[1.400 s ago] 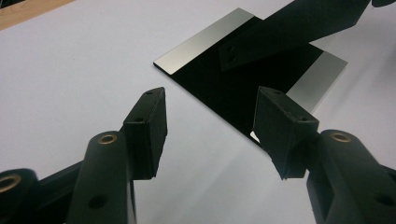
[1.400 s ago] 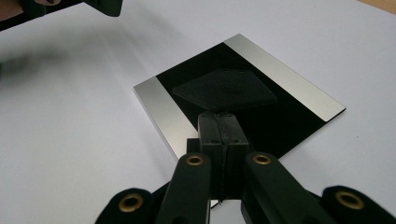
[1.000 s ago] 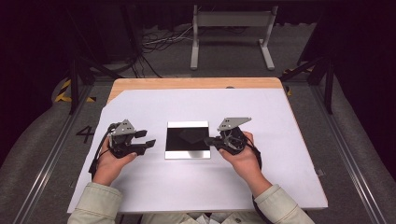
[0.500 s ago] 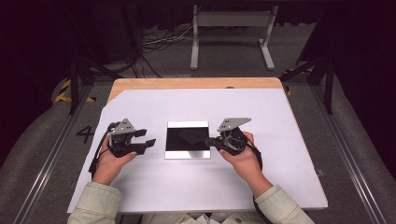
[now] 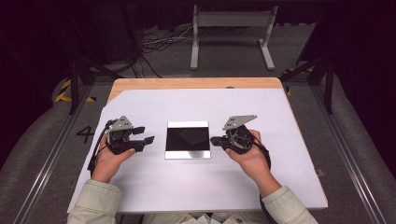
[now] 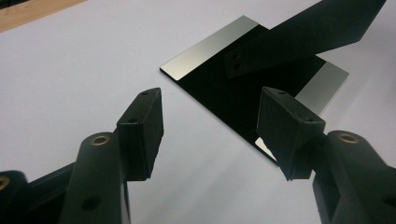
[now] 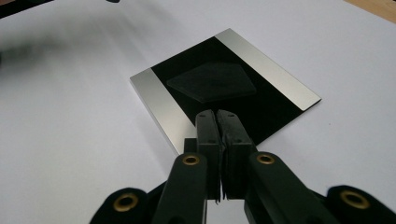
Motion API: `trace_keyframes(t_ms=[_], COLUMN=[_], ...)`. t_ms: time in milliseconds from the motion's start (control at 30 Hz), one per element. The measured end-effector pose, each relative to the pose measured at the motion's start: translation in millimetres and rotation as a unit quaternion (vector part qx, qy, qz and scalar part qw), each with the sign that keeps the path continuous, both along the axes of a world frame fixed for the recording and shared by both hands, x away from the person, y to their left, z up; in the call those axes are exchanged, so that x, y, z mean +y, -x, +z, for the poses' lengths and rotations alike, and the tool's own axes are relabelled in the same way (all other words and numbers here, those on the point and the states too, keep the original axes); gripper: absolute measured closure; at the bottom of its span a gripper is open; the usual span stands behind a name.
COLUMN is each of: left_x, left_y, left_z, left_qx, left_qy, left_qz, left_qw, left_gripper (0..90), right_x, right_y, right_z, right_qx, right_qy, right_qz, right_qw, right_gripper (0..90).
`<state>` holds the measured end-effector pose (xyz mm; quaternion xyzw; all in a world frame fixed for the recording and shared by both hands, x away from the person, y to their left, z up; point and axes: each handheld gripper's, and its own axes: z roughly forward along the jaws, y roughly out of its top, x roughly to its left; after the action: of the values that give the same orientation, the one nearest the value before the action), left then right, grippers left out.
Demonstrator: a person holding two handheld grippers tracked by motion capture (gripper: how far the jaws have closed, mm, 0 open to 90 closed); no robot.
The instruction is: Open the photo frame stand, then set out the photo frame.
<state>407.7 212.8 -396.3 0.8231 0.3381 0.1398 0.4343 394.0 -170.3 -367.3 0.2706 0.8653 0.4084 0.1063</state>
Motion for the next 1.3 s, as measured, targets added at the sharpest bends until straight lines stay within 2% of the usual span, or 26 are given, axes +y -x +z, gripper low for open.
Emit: trace_keyframes(t_ms=[133, 300, 467, 533, 667, 767, 933, 1033, 1233, 1300], left_x=[-1.5, -0.9, -0.8, 0.0, 3.6, 7.0, 9.8, 9.6, 10.8, 11.1], left_y=[-0.7, -0.2, 0.2, 0.5, 1.7, 2.1, 0.4, 0.4, 0.8, 0.7], left_z=[0.5, 0.8, 0.9, 1.1, 2.2, 2.3, 1.0, 0.7, 0.5, 0.2], left_qx=[-0.001, -0.005, -0.005, -0.013, -0.023, -0.022, -0.020, -0.017, -0.016, -0.015], left_qy=[0.003, 0.003, 0.005, 0.002, 0.009, 0.017, 0.021, 0.019, 0.022, 0.023], left_qz=[-0.001, 0.003, 0.011, 0.018, 0.039, 0.053, 0.057, 0.054, 0.055, 0.056], left_qw=[1.0000, 1.0000, 0.9999, 0.9998, 0.9989, 0.9982, 0.9980, 0.9982, 0.9981, 0.9981], left_gripper=[41.4, 41.2, 41.1, 41.2, 41.0, 41.1, 40.7, 40.4, 40.3, 40.3], right_x=[-6.5, -14.1, -23.8, -25.9, -24.8, -22.0, -20.4, -17.6, -13.8, -12.9], right_y=[0.4, -1.9, -3.7, -4.5, -6.9, -9.3, -16.7, -26.8, -40.4, -42.1], right_z=[3.7, 10.1, 17.6, 19.3, 19.9, 19.8, 19.6, 20.2, 23.3, 23.7], right_qx=[0.000, 0.001, -0.003, -0.001, 0.005, 0.011, 0.021, 0.037, 0.062, 0.063], right_qy=[-0.006, -0.033, -0.056, -0.064, -0.067, -0.066, -0.070, -0.064, -0.055, -0.051], right_qz=[-0.012, -0.035, -0.051, -0.052, -0.049, -0.045, -0.045, -0.047, -0.051, -0.051], right_qw=[0.9999, 0.9988, 0.9971, 0.9966, 0.9966, 0.9968, 0.9963, 0.9962, 0.9953, 0.9955], right_gripper=[81.8, 68.3, 63.5, 61.4, 58.7, 56.5, 52.4, 49.4, 49.4, 49.3])
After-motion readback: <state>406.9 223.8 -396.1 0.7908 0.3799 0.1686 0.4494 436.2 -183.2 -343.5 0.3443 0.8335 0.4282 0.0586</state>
